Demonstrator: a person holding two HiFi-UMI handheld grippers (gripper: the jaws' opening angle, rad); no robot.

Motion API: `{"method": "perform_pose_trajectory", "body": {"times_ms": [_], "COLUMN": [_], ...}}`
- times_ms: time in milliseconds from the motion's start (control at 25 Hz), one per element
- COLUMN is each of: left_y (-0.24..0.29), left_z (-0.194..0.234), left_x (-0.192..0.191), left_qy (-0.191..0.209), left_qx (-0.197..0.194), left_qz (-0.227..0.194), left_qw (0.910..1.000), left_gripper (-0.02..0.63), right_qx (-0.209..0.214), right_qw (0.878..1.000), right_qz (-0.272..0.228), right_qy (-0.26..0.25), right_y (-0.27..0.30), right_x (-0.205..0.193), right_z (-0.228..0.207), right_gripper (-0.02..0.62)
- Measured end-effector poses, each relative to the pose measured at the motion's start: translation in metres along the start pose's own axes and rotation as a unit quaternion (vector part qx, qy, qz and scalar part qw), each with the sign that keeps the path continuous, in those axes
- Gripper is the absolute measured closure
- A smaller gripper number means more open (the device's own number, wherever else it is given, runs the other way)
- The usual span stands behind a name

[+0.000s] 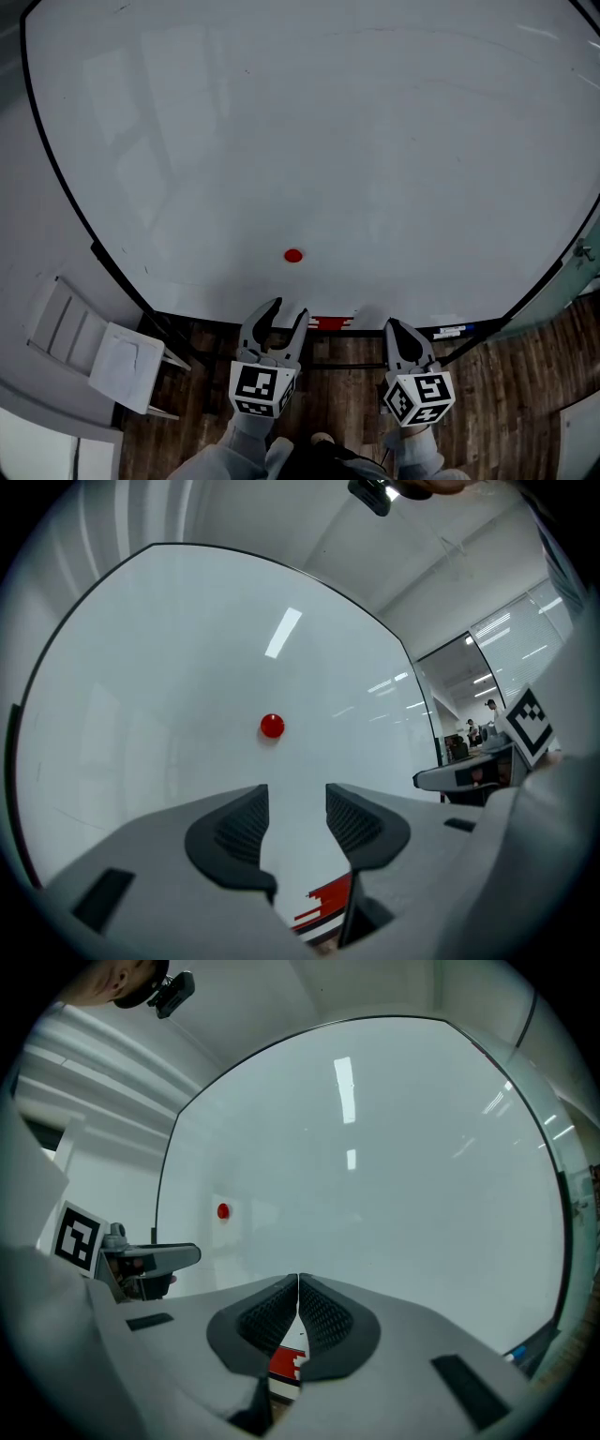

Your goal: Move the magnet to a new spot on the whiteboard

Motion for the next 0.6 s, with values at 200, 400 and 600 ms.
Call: {"method": "perform_pose_trajectory", "body": {"times_ms": [200, 400, 600], "left_y": [0.012, 0.022, 0.033], "left_z": [0.003, 0.002, -0.003], "left_x": [0.023, 0.042, 0.051], "left_qy": [0.038, 0.049, 0.065], "left_qx": [0.036, 0.053, 0.066], "left_qz": [-0.031, -0.056, -0.068], "left_qw": [0.9982, 0.9958, 0.9934], "left_gripper": [0.419, 0.419, 0.419], "right_qx": [0.018, 0.029, 0.041], "right_qw": [1.0, 0.998, 0.997], "right_qz": [-0.017, -0.04, -0.054], "right_qy": [-0.015, -0.027, -0.031], "right_y": [0.012, 0.023, 0.033], "right_x": [0.015, 0.031, 0.042], "right_z": [-0.004, -0.009, -0.012], "right_gripper": [0.568, 0.568, 0.568]}}
Point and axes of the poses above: the fingertips, and each gripper's own axes: y forward along the fingers, z to its left, x out of its top, the point moved 10 cm from there along -y, backward along the fingers, and after that the axes turned 8 degrees about -y, right-handed, at the moved point
